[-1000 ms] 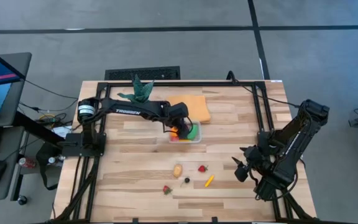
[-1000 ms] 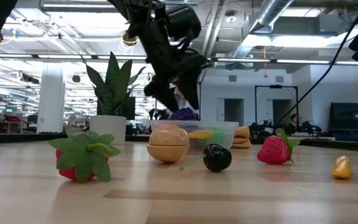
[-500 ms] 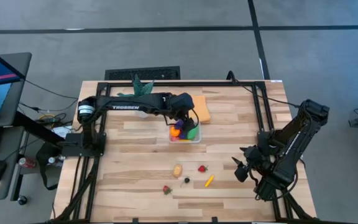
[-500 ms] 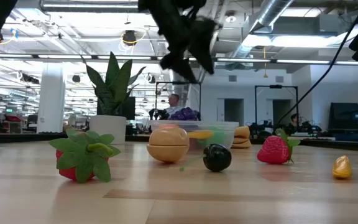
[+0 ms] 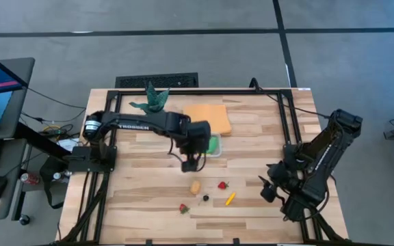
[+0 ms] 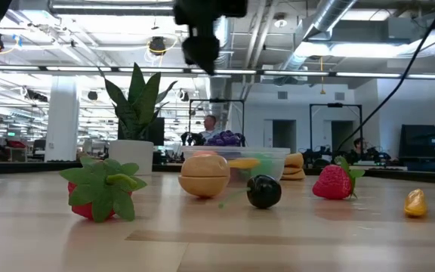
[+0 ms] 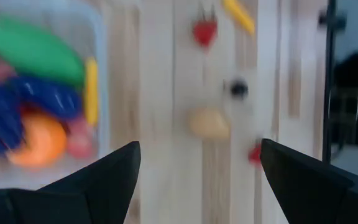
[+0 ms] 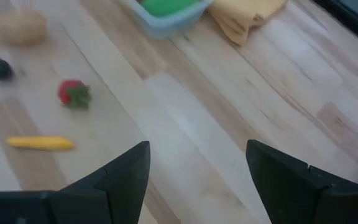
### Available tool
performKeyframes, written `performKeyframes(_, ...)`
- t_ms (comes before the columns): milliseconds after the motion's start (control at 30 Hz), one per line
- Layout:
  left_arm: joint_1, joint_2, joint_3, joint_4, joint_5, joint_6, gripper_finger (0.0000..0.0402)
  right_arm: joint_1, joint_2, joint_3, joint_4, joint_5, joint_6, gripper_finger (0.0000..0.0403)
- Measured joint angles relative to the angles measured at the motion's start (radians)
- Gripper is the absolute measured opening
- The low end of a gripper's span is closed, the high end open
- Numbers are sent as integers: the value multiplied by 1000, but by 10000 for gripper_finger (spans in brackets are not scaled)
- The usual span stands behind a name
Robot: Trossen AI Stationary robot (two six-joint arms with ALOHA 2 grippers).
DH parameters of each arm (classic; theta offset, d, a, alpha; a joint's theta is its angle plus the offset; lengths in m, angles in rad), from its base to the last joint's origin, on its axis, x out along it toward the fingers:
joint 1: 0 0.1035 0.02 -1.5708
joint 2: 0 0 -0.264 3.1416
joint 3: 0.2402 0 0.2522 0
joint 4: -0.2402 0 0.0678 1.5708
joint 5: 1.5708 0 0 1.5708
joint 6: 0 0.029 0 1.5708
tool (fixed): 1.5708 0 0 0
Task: Pick and placing Produce into tupperware
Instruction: Put the yellow corn into the transparent bin
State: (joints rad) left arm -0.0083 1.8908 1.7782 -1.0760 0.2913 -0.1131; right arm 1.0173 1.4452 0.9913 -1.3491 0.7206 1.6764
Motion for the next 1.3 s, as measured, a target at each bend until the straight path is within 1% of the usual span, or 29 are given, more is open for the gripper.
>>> performKeyframes(167, -67, 0, 0, -129, -10, 24, 320, -57, 0, 0, 17, -83, -53, 260)
performKeyframes(300, -116, -1, 0, -218, -63, 30, 320, -120, 0, 0, 101, -117, -41, 260)
performKeyframes(367, -140, -6, 0, -273, -115, 33, 320, -144, 0, 0, 163, -118, -71, 260)
performKeyframes(500, -189, -9, -1, -403, -228, 36, 320, -189, 0, 0, 295, -120, -213, 260)
performKeyframes(600, -224, -13, -1, -493, -369, 36, 320, -214, 0, 0, 371, -122, -316, 260)
performKeyframes(667, -244, -21, -20, -494, -449, 36, 320, -223, 0, 0, 407, -127, -388, 260)
performKeyframes(700, -252, -34, -47, -485, -462, 35, 320, -222, 0, 0, 423, -139, -427, 260)
performKeyframes(833, -269, -102, -223, -473, -464, 0, 320, -197, 0, 0, 485, -180, -605, 260)
performKeyframes(900, -268, -136, -357, -458, -470, -33, 320, -182, 0, 0, 528, -190, -693, 260)
performKeyframes(1033, -265, -220, -658, -355, -480, -125, 320, -189, 3, 0, 599, -263, -845, 260)
performKeyframes(1100, -266, -249, -800, -300, -450, -183, 320, -213, 21, 0, 635, -294, -897, 260)
performKeyframes(1167, -266, -272, -915, -261, -395, -240, 320, -238, 44, 0, 674, -334, -953, 260)
performKeyframes(1233, -266, -285, -1013, -217, -333, -285, 320, -266, 78, 0, 734, -403, -1023, 260)
performKeyframes(1300, -277, -300, -1075, -181, -282, -316, 320, -294, 119, 2, 763, -484, -1081, 260)
